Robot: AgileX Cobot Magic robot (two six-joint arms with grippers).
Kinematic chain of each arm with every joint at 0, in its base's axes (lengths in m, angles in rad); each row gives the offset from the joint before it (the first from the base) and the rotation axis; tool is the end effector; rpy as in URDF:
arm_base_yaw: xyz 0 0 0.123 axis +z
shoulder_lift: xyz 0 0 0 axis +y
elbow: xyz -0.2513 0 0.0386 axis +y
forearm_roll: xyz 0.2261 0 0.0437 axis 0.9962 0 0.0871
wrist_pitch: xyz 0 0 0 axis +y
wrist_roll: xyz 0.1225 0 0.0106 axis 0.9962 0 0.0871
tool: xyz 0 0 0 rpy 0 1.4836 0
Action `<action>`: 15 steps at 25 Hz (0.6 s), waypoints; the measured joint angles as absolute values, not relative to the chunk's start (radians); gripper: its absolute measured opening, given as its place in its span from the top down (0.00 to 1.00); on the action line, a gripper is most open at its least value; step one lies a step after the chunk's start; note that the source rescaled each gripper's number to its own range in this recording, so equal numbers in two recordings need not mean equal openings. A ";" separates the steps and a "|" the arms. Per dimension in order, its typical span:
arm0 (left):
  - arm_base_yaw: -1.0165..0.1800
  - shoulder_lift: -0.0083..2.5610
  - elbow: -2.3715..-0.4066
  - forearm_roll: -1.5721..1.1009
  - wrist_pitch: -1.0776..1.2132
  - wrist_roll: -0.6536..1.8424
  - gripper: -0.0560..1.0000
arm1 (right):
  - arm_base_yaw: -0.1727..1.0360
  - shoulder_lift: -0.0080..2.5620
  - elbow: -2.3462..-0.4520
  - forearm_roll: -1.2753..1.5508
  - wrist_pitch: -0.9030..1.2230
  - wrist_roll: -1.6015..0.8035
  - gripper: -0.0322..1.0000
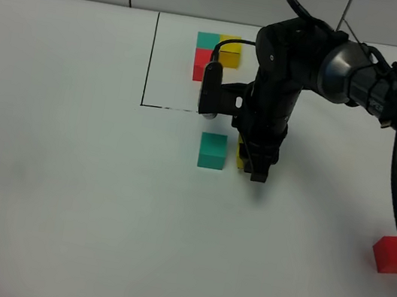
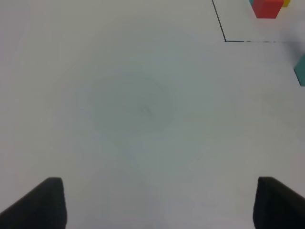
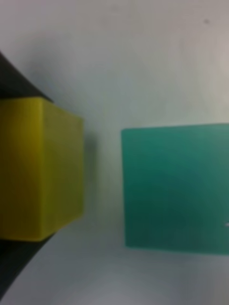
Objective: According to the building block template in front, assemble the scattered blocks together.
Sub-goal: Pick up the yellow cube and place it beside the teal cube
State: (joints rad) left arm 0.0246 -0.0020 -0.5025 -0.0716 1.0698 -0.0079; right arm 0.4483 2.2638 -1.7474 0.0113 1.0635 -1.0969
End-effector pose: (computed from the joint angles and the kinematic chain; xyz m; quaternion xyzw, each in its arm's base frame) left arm 0.0346 -0.0069 0.2522 -0.0123 0.8538 -0.0314 0.5195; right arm 0.3761 0.1822 0.0955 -0.6956 0.7173 -0.0077 0.0386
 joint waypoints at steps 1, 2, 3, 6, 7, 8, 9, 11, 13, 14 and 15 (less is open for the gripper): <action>0.025 -0.002 -0.503 -0.072 1.069 -0.008 0.25 | 0.448 2.279 -1.758 0.011 1.067 -1.104 0.97; 0.025 -0.002 -0.503 -0.072 1.069 -0.008 0.25 | 0.448 2.292 -1.765 0.011 1.070 -1.111 0.97; 0.025 -0.002 -0.503 -0.072 1.069 -0.008 0.25 | 0.448 2.300 -1.768 0.011 1.068 -1.116 0.97; 0.025 -0.002 -0.503 -0.072 1.069 -0.008 0.25 | 0.448 2.314 -1.770 0.019 1.049 -1.123 0.97; 0.025 -0.002 -0.503 -0.072 1.069 -0.008 0.25 | 0.448 2.317 -1.772 0.023 1.041 -1.125 0.97; 0.025 -0.002 -0.503 -0.072 1.069 -0.008 0.25 | 0.448 2.320 -1.774 0.028 1.031 -1.125 0.97; 0.025 -0.002 -0.503 -0.072 1.069 -0.008 0.25 | 0.448 2.323 -1.775 0.032 1.021 -1.125 0.97; 0.025 -0.002 -0.503 -0.072 1.069 -0.008 0.25 | 0.448 2.325 -1.775 0.048 1.009 -1.127 0.97; 0.025 -0.002 -0.503 -0.072 1.069 -0.008 0.25 | 0.447 2.331 -1.775 0.056 1.001 -1.133 0.97; 0.025 -0.002 -0.503 -0.072 1.069 -0.008 0.25 | 0.447 2.332 -1.775 0.057 0.997 -1.133 0.97; 0.025 -0.002 -0.503 -0.072 1.069 -0.008 0.25 | 0.447 2.332 -1.775 0.058 0.997 -1.134 0.97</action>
